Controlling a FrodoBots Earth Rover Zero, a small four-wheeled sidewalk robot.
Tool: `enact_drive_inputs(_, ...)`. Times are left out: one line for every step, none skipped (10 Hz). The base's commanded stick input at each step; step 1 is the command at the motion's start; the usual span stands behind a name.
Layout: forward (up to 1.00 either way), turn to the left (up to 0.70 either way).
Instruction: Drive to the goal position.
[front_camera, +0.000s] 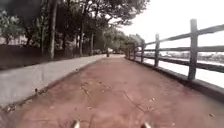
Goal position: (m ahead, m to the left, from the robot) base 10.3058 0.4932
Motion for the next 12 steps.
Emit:
enact_drive_inputs(0.5,0.0)
enact_drive_inputs(0.5,0.0)
enact_drive_inputs(0.5,0.0)
enact_drive_inputs(0.5,0.0)
enact_drive_inputs(0.5,0.0)
enact_drive_inputs(0.5,0.0)
enact_drive_inputs(0.5,0.0)
enact_drive_inputs(0.5,0.0)
enact_drive_inputs(0.5,0.0)
enact_drive_inputs(0.5,0.0)
enact_drive_inputs(0.5,0.0)
enact_drive_inputs(0.5,0.0)
